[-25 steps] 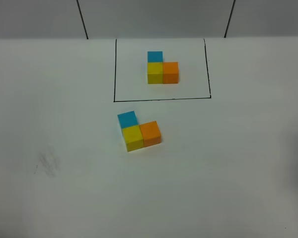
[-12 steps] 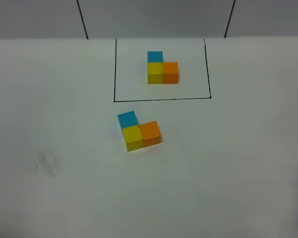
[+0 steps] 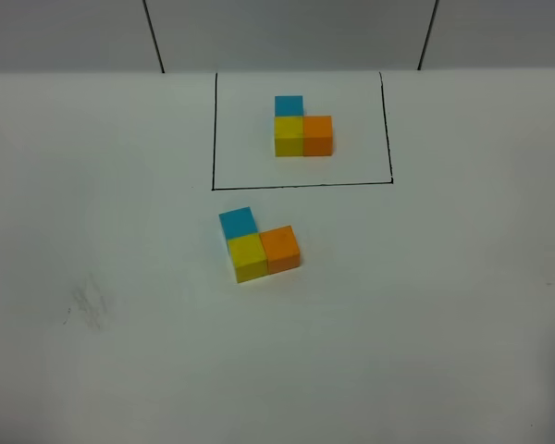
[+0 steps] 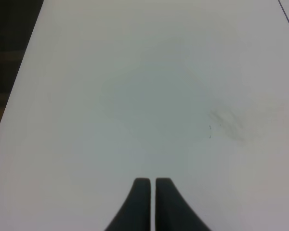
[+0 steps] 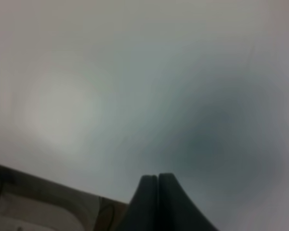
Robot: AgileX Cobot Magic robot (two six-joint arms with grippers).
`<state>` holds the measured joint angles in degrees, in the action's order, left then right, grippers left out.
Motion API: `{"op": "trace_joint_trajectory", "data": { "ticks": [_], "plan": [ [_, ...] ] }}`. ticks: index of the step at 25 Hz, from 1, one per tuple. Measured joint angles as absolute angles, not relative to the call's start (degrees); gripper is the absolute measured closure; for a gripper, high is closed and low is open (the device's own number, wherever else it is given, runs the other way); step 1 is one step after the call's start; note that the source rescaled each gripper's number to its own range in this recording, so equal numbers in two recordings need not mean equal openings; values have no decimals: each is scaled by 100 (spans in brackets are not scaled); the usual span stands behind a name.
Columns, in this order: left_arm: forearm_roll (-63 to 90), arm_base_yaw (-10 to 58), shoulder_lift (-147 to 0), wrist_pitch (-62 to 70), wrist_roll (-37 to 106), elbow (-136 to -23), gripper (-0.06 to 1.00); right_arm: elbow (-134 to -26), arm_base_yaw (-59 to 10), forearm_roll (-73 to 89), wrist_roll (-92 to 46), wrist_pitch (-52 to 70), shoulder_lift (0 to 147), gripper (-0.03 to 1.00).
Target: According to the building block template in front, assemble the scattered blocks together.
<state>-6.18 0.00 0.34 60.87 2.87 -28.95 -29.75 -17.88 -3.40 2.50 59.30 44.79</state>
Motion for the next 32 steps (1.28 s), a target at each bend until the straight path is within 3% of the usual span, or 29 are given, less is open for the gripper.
{"op": "trace_joint_trajectory", "data": {
  "ticks": [17, 23, 32],
  "plan": [
    [-618, 0, 34, 6087, 282, -2895, 94, -2917, -1788, -81, 0, 6102, 4460, 97],
    [-618, 0, 34, 6087, 282, -2895, 94, -2917, -1752, -283, 155, 6113, 3833, 97],
    [-618, 0, 34, 6087, 282, -2895, 94, -2917, -512, -171, -156, 6125, 2475, 97]
  ]
}}
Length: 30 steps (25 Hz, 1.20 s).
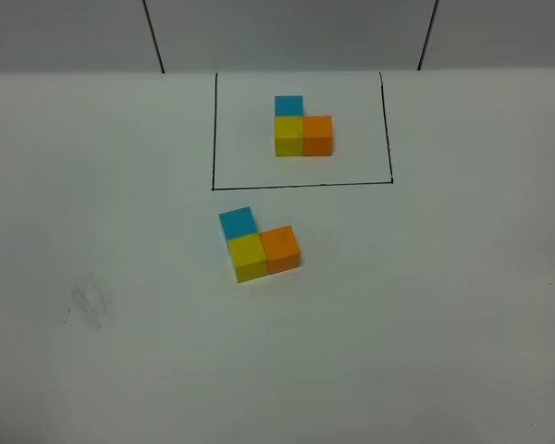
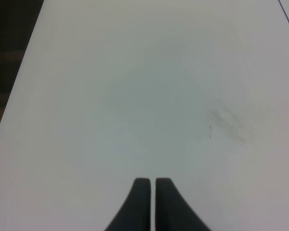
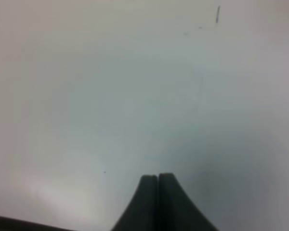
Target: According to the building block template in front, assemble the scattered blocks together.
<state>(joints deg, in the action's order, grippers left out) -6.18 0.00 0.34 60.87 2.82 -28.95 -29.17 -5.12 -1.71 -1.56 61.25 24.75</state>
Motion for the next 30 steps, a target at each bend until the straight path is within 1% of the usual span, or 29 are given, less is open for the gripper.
{"op": "trace_joint_trajectory", "data": {
  "ticks": [6, 11, 24, 30],
  "plan": [
    [-618, 0, 34, 6087, 282, -2895, 94, -2886, 106, -160, -166, 6130, 1817, 97],
    [-618, 0, 34, 6087, 282, -2895, 94, -2886, 376, -174, -166, 6130, 1115, 97],
    [-618, 0, 34, 6087, 282, -2895, 94, -2880, 484, -363, -169, 6130, 14, 97],
    [-618, 0, 34, 6087, 282, -2895, 94, -2880, 484, -419, -156, 6135, -23, 97]
  ]
}}
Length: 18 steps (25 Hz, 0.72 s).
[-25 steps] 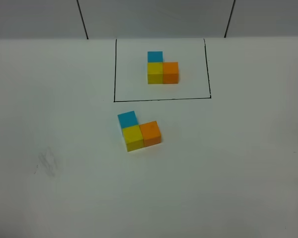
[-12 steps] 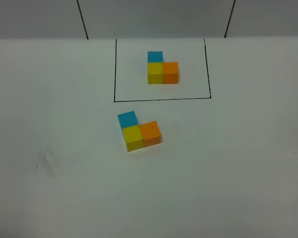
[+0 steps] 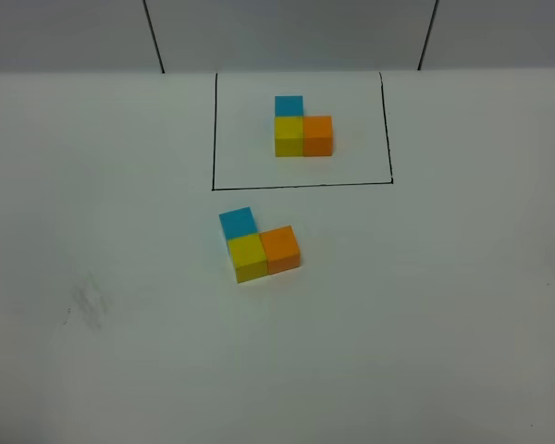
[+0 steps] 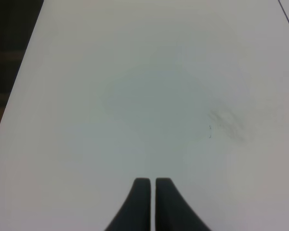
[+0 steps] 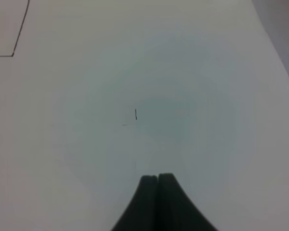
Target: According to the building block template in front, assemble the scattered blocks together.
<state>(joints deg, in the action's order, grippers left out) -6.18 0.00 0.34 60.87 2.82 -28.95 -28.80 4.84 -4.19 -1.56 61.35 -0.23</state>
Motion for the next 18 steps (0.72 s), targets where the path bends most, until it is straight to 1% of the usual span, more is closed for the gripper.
{"op": "trace_joint_trajectory", "data": {
  "ticks": [18],
  "plan": [
    [-618, 0, 34, 6087, 282, -2895, 94, -2880, 484, -450, -149, 6135, -42, 97]
  ]
}}
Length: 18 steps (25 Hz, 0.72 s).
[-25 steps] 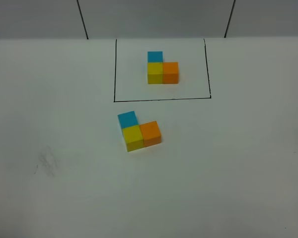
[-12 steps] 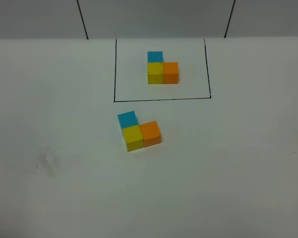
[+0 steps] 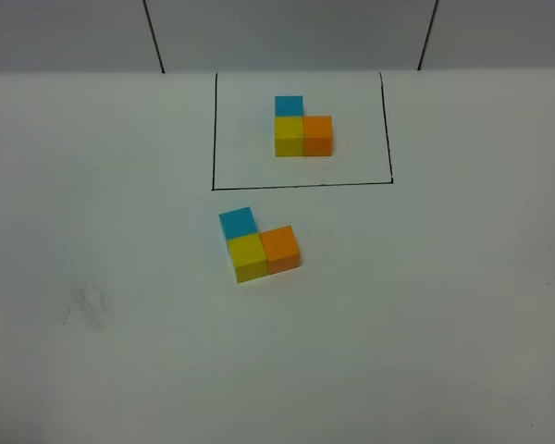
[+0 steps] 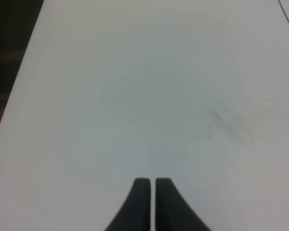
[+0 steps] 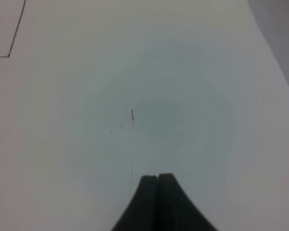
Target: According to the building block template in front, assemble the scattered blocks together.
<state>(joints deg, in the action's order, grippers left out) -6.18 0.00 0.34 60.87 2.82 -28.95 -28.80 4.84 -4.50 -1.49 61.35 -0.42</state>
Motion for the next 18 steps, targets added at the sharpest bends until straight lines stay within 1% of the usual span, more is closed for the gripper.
{"op": "trace_joint_trajectory", "data": {
  "ticks": [18],
  "plan": [
    [-618, 0, 34, 6087, 276, -2895, 94, -2880, 484, -454, -145, 6135, -42, 97]
  ]
}}
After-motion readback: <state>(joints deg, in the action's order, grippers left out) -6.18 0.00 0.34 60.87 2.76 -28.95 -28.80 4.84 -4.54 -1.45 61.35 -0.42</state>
